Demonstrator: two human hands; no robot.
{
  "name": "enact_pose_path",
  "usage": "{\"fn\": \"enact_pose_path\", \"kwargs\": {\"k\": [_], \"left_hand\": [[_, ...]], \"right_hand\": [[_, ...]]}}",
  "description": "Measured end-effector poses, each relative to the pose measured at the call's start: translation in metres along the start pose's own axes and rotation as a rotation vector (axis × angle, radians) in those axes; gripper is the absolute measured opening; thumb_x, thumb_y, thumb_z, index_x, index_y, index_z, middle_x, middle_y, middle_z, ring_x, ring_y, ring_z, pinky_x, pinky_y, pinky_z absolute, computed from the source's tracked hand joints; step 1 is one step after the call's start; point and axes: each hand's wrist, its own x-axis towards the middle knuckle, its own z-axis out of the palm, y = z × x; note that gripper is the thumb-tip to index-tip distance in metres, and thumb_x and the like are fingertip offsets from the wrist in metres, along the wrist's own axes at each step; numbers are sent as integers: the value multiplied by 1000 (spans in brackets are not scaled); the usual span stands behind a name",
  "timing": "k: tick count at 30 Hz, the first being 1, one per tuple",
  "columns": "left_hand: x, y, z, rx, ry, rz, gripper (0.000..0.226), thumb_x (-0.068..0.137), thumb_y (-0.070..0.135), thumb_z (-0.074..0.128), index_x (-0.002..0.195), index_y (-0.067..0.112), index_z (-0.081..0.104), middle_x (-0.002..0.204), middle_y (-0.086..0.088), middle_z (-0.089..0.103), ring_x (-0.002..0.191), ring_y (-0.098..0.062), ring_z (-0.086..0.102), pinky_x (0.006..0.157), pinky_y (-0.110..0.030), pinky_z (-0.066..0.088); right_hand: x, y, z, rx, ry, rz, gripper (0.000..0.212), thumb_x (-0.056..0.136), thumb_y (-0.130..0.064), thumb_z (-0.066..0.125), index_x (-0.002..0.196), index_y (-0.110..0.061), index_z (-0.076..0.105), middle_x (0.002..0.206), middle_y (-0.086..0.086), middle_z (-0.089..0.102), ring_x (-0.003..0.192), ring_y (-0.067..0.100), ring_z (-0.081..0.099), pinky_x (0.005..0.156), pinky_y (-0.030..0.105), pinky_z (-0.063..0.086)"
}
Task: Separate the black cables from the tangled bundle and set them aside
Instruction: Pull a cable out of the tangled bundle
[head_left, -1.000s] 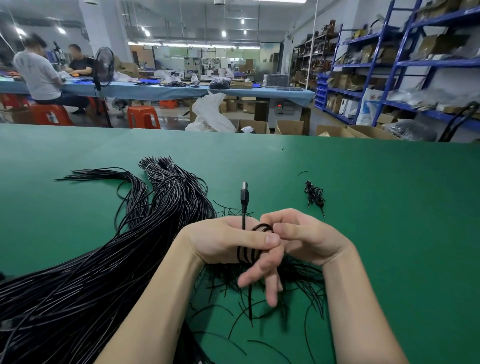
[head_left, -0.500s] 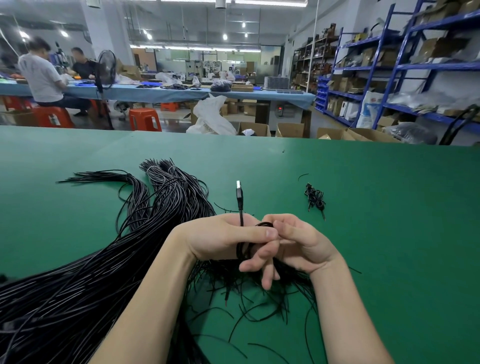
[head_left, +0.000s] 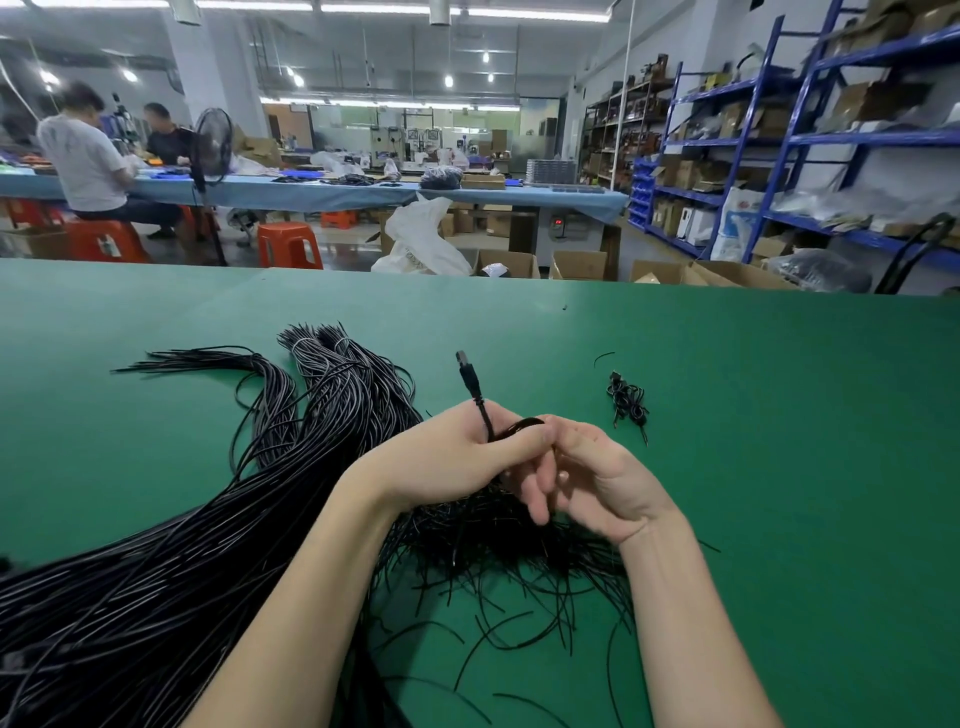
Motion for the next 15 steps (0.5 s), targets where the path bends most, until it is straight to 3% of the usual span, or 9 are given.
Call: {"fn": "enact_pose_path", "kwargs": {"k": [3,7,10,13,15], "left_hand": [[2,-6,-9,112,151,-8,29,102,35,57,89,15,74,79,-4,76,86,-23,71,95,-42,53],[2,-17,-8,-82,220,-160,26,98,23,64,103,-2,66,100,-16,75,89,-19,67,84,-39,54],[2,-20,-6,-162,203,-296,30,96,23,68,105,-5,61,99,-20,72,90,-17,71,87,-36,53],[3,-20,-3,-75,113,-300,23,93,18,72,100,-2,63,84,-5,61,77,-12,58,79,-27,45],[3,-19,-2,-61,63,-279,9,89,13,76,93,14,68,72,9,55,70,-9,47,71,-20,42]], "right_hand": [[1,-4,-2,136,170,38,44,64,-35,96,82,-2,73,79,16,61,72,16,49,49,14,39],[4,-3,0,134,317,75,26,75,-25,79,87,-4,70,74,2,58,57,2,45,47,11,40],[8,-5,3,-1,386,117,16,74,-25,80,76,-10,76,72,-1,62,55,2,44,47,10,42],[11,-5,6,-127,414,135,20,72,-29,82,79,-10,79,71,0,66,53,2,46,49,12,44],[13,-4,7,-184,426,127,28,70,-32,83,83,-8,79,69,0,67,52,3,48,50,13,45]]}}
